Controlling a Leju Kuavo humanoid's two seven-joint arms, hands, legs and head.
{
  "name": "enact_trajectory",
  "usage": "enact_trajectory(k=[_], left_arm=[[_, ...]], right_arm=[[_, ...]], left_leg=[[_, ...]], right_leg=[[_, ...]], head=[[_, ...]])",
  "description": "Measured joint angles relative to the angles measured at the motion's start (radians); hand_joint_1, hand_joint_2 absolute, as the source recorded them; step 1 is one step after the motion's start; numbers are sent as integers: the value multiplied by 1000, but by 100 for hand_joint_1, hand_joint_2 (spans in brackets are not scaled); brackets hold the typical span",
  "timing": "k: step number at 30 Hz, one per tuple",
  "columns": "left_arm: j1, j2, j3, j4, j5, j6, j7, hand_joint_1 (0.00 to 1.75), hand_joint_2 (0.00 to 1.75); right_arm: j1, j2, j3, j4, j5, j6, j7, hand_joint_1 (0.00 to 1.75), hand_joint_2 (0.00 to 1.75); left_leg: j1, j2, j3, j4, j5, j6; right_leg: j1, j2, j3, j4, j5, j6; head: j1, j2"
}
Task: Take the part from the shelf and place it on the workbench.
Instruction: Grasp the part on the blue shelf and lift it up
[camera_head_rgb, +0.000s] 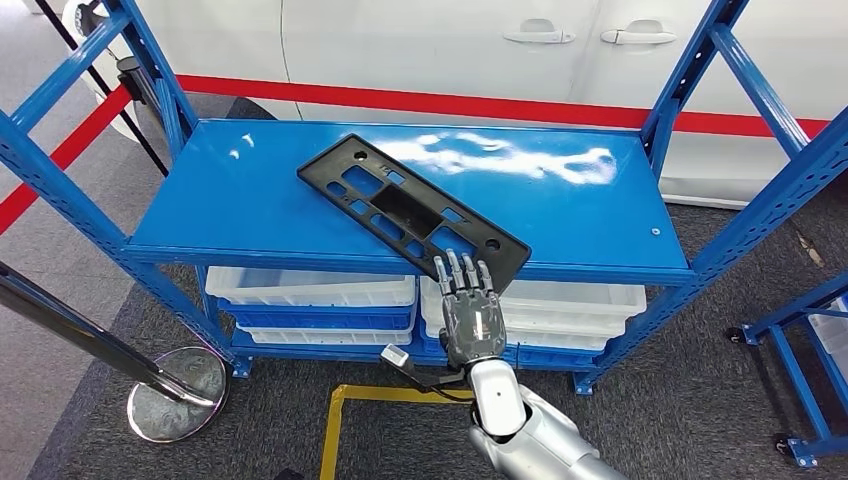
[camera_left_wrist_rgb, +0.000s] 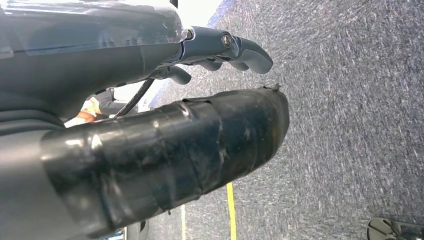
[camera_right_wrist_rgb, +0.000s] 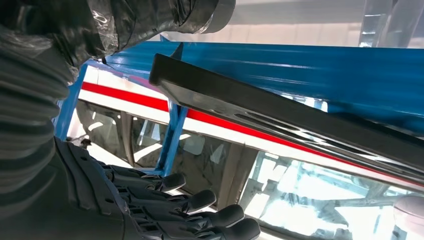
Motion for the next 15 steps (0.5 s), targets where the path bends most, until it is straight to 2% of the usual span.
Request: enact_trajectory(k=[15], left_arm=[[0, 1, 0, 0, -13, -4, -4, 0, 0]], right_arm=[[-27, 31, 0, 90, 1, 0, -21, 0, 175]], left_leg=[[0, 0, 0, 0, 0, 0]], right_leg=[[0, 0, 0, 0, 0, 0]], head=[[0, 0]])
